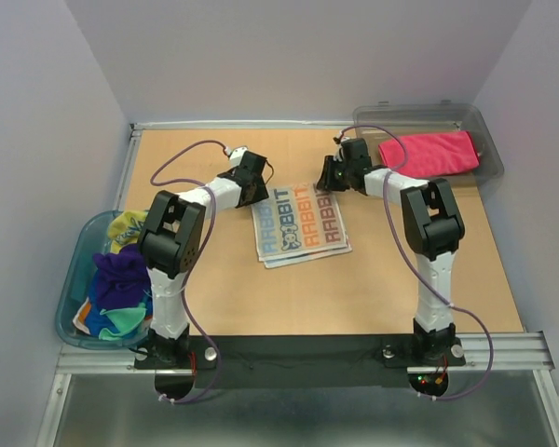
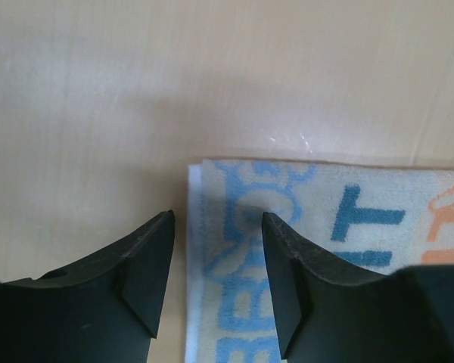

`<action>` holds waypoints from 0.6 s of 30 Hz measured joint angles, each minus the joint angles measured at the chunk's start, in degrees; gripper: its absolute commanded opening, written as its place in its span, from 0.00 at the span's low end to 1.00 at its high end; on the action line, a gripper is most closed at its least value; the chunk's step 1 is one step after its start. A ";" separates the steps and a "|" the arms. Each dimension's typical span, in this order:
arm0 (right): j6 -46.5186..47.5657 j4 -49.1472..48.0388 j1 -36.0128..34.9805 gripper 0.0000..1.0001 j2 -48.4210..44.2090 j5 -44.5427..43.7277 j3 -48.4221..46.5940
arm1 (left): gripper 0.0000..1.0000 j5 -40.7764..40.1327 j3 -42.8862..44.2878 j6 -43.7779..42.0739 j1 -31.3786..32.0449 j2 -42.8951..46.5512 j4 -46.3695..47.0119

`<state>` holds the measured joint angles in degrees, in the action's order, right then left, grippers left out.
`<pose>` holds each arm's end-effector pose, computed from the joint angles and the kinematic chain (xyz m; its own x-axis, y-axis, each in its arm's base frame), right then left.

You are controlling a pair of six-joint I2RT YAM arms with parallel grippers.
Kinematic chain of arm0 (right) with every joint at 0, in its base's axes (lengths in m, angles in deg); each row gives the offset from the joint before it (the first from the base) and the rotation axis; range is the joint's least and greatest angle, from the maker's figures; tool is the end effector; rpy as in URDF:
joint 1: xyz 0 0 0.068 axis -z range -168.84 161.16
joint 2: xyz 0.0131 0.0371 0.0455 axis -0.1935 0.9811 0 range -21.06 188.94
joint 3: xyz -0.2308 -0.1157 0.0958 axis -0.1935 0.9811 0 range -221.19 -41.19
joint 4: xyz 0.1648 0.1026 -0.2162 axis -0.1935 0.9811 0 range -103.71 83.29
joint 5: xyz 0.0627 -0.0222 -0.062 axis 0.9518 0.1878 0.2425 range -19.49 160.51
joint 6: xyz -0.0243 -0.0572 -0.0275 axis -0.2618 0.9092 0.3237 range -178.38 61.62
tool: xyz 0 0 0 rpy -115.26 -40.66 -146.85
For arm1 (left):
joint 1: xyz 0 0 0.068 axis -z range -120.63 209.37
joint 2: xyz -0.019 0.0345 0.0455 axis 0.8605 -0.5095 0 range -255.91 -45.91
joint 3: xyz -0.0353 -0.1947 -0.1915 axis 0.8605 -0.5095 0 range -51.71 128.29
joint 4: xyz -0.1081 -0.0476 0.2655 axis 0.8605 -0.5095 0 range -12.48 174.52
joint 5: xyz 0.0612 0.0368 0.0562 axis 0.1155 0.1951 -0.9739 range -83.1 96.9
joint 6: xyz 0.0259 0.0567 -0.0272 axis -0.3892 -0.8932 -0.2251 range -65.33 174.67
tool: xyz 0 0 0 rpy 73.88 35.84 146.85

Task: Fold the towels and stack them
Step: Fold the towel

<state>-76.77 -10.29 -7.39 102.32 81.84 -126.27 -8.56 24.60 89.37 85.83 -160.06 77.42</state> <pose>0.4854 0.1740 0.1274 -0.7411 0.0777 -0.6669 -0.2288 0.9046 0.3596 0.4302 -0.1979 0.1455 -0.6681 -0.2804 -0.6892 -0.1458 0.9576 -0.2483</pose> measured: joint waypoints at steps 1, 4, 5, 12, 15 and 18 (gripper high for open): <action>0.11 0.00 0.15 0.39 0.02 0.33 -0.07 | 0.65 -0.04 0.39 -0.26 -0.28 -0.04 -0.22; 0.00 0.13 0.24 0.52 -1.81 0.72 1.62 | 0.71 -0.50 -0.15 -0.59 -1.07 1.18 -1.01; -0.24 0.35 0.24 0.54 -3.02 0.72 2.71 | 0.72 -0.50 -1.25 -0.46 -1.09 2.64 -1.07; -3.96 1.38 0.24 0.67 -24.87 -0.52 20.61 | 0.77 -1.07 -20.13 4.28 4.98 28.13 -1.31; -6.19 0.50 0.24 0.68 -34.49 -0.63 27.52 | 0.77 -0.87 -28.11 7.93 9.92 36.44 -0.94; -8.09 0.31 0.24 0.68 -40.68 -0.55 33.40 | 0.75 -0.39 -35.23 11.93 13.16 39.50 -0.63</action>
<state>-84.86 -9.99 -7.15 61.64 81.30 -92.87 -8.96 -10.63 101.30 98.99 -120.57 76.79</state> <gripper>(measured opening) 0.679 0.767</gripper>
